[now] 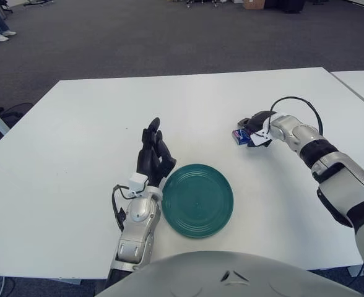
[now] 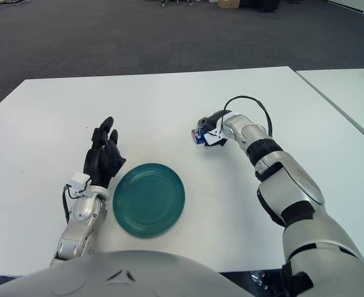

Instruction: Put the gum into the plate.

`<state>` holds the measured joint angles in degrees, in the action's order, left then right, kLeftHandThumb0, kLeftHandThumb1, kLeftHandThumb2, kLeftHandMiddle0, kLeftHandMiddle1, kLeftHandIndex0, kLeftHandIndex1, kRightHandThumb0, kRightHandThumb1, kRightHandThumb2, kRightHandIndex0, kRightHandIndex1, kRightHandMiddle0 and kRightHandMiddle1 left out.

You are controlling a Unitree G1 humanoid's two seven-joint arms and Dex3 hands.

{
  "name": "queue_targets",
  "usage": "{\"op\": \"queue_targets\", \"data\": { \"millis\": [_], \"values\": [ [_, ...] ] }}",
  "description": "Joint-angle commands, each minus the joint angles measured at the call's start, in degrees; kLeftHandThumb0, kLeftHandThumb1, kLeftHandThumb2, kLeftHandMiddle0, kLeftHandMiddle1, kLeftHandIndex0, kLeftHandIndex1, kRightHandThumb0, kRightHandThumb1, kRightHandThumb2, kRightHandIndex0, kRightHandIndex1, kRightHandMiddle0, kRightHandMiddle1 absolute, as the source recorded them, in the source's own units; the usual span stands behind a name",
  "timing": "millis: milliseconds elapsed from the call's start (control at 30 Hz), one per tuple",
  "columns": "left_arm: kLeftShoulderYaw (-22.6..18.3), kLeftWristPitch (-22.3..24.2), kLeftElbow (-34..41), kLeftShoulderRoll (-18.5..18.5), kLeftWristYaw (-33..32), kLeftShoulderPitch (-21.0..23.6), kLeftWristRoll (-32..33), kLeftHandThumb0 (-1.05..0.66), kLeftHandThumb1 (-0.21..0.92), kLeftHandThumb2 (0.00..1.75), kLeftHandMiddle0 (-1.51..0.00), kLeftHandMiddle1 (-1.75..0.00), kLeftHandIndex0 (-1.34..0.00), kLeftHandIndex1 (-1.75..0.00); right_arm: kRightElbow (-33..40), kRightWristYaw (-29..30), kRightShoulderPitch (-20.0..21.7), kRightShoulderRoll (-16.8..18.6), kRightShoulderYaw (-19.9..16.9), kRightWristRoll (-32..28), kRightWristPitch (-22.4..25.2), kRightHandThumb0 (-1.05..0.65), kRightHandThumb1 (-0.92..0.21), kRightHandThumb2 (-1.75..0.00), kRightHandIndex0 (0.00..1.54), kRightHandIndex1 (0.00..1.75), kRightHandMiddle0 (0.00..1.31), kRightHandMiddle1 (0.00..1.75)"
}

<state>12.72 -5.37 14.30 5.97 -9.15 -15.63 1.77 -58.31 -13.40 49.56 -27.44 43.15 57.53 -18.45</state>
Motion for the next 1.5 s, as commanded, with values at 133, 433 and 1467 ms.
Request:
{"op": "queue_targets", "data": {
  "millis": [133,433,1467],
  "values": [
    [0.22,-0.76,0.85,2.81,-0.93,1.49,-0.13,-0.86,0.92,1.03,-0.25,-0.02,0.0,-0.46,-6.41,9.08,2.21,2.56,2.22,1.96,1.25,-0.95,-0.92,-0.82,0.06,1.3,0.0,0.6],
    [0.54,-0.88,1.08,3.32,-2.07,2.02,-0.08,-0.86,0.92,1.03,-0.27,-0.02,0.0,-0.51,-9.25,14.5,1.88,4.86,2.77,1.94,5.31,-0.84,-0.92,-0.73,0.05,1.73,0.0,1.03],
    [-1.25,-1.46,3.23,1.31,-0.72,3.11,1.61,-0.88,0.92,0.95,-0.24,0.0,0.0,-0.54,-10.31,18.11,1.61,7.48,1.13,-1.95,11.23,-0.41,-0.58,-0.99,0.85,1.75,0.42,1.75]
  ]
}}
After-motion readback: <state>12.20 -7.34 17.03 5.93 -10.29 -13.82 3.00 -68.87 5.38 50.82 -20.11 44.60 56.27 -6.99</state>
